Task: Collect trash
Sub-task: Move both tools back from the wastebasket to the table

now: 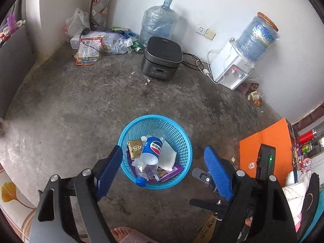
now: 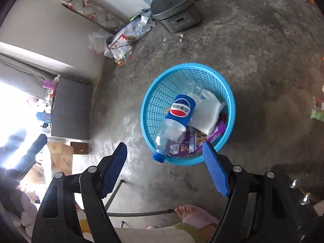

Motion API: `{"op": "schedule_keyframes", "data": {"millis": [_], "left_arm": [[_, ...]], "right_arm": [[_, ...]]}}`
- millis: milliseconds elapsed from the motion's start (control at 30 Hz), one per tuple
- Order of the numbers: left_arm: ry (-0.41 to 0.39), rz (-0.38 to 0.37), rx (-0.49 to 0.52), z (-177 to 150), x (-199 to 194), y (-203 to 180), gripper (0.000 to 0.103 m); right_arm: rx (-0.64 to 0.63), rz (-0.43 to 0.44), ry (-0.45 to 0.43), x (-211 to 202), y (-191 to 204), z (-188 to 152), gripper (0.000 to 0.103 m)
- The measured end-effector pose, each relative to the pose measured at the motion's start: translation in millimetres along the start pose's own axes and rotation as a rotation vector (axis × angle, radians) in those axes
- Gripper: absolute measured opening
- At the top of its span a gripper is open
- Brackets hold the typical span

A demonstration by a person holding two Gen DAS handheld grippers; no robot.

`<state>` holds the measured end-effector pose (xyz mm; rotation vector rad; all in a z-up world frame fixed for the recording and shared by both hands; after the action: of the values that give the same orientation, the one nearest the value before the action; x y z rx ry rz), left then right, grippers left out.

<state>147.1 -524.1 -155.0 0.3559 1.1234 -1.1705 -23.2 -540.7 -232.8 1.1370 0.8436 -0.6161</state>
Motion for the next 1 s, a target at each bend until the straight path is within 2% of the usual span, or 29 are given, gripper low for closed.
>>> {"op": "schedule_keyframes", "data": {"millis": [167, 300, 400, 500, 600, 700, 867, 1000], "left_arm": [[-0.052, 0.025, 0.025, -8, -29, 7, 0.081], [-0.114, 0.054, 0.065, -19, -64, 19, 0.081], [-0.156, 0.158, 0.112, -33, -98, 50, 0.081], [-0.198, 0.291, 0.096, -52, -144, 98, 0.081], [-0.239, 0.436, 0.030, -80, -202, 146, 0.081], [-0.304, 0.556, -0.064, -128, -276, 184, 0.081], [-0.389, 0.599, -0.336, -238, -371, 227, 0.081], [-0.449, 0.662, -0.475, -303, -422, 249, 0.081]], "right_arm": [[0.004, -0.010, -0.006, -9, -3, -12, 0.073], [-0.075, -0.029, -0.051, -28, 15, -14, 0.073], [-0.159, -0.033, -0.113, -49, 38, -14, 0.073], [-0.257, -0.049, -0.166, -67, 64, -19, 0.073], [-0.358, -0.047, -0.195, -81, 91, -31, 0.073], [-0.467, 0.002, -0.199, -90, 123, -51, 0.073], [-0.619, 0.126, -0.129, -88, 175, -96, 0.073], [-0.716, 0.228, -0.066, -89, 212, -135, 0.073]]}}
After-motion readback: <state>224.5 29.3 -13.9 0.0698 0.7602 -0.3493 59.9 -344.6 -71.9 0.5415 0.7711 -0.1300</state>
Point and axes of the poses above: each gripper's, at about its wrist camera, not at the fingertips, and x roughly the way its jaws point, y to its left, z to its top, the point moved 10 cm from there along x, roughly the way its jaws point, and after that the axes turned 1 degree about y, right-handed, at the moved point
